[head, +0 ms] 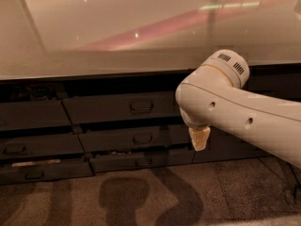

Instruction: Open top drawer

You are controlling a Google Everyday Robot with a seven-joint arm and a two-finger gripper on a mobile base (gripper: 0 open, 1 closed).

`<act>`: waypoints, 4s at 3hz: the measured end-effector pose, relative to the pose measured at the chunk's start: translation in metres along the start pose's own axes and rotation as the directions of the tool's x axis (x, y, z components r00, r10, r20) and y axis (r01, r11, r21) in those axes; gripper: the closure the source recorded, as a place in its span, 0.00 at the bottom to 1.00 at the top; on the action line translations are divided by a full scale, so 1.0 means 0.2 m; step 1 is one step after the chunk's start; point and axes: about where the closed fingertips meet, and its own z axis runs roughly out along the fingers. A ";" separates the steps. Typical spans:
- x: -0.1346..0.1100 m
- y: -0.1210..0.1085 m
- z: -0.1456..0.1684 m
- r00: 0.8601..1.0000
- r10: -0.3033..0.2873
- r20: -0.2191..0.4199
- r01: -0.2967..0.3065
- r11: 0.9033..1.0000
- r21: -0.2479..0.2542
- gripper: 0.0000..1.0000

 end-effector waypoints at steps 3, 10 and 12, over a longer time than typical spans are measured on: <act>-0.02 0.01 -0.04 0.967 0.002 0.253 -0.012 0.999 0.041 0.00; 0.30 -0.52 0.54 0.995 0.080 -0.052 -0.085 0.991 -0.106 0.00; 0.32 -0.42 0.69 0.996 0.065 -0.052 -0.071 0.991 -0.112 0.00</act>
Offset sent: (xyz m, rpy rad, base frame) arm -0.0134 0.0098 0.0125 0.3546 0.0155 0.3899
